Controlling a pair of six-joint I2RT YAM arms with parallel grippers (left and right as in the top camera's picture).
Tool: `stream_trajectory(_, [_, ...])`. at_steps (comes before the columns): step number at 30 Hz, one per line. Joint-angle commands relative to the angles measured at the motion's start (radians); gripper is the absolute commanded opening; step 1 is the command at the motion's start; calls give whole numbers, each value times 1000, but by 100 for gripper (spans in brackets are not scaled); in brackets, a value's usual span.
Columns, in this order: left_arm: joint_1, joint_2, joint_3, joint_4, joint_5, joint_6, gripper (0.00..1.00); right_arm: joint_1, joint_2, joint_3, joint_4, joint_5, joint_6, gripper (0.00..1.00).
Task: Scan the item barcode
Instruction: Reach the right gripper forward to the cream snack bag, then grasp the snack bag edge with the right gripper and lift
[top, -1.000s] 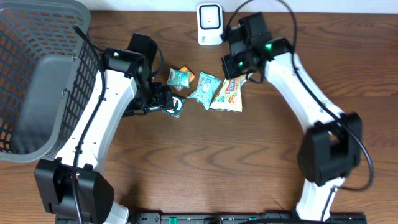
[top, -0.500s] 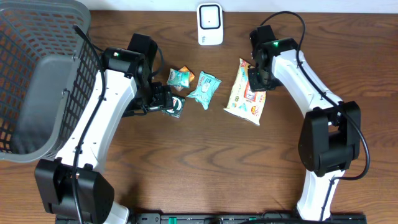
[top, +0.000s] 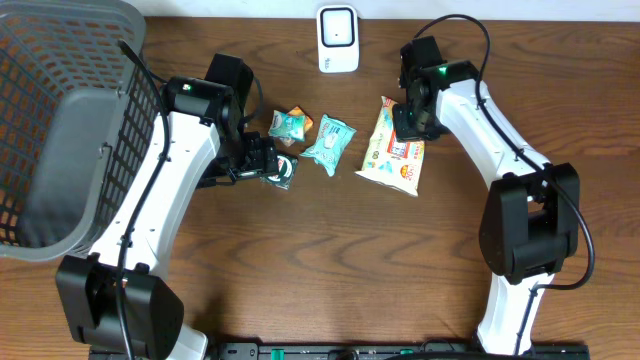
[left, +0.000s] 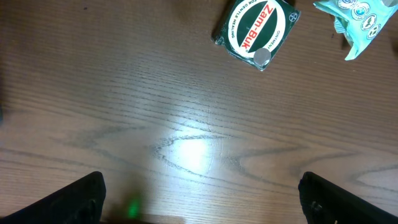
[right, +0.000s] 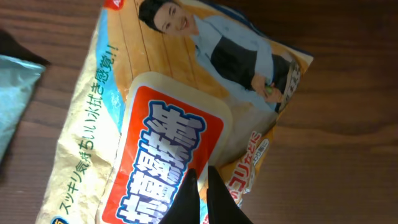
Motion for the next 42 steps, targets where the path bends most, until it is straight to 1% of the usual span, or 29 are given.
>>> stream_trajectory(1, [0, 4, 11, -6, -2, 6, 98, 4, -21, 33, -6, -21, 14, 1])
stream_trajectory(4, [0, 4, 11, -6, -2, 6, 98, 6, -17, 4, 10, -70, 23, 1])
stream_trajectory(6, [0, 4, 11, -6, -2, 6, 98, 14, -12, -43, 54, -68, 34, 1])
stream_trajectory(10, [0, 4, 11, -6, -2, 6, 98, 32, 19, -237, 231, -66, 70, 1])
stream_trajectory(13, [0, 4, 11, -6, -2, 6, 97, 31, 42, -322, 279, -64, 119, 1])
stream_trajectory(16, [0, 4, 11, -6, -2, 6, 98, 30, 42, -325, 279, -62, 136, 1])
stream_trajectory(19, [0, 4, 11, -6, -2, 6, 98, 29, 8, -261, 223, -63, 134, 1])
stream_trajectory(25, [0, 4, 11, -6, -2, 6, 98, 35, -67, -43, 19, -95, 130, 1])
stream_trajectory(29, [0, 4, 11, -6, -2, 6, 98, 60, -101, -4, -73, -127, 114, 1])
stream_trajectory(32, [0, 4, 11, -6, -2, 6, 98, 87, -98, -16, -131, -137, 115, 1])
stream_trajectory(35, [0, 4, 11, -6, -2, 6, 98, 128, -98, -105, -114, -136, 116, 1])
stream_trajectory(39, [0, 4, 11, -6, -2, 6, 98, 166, -98, -241, 2, -133, 157, 1])
stream_trajectory(42, [0, 4, 11, -6, -2, 6, 98, 185, -98, -343, 108, -132, 161, 1])
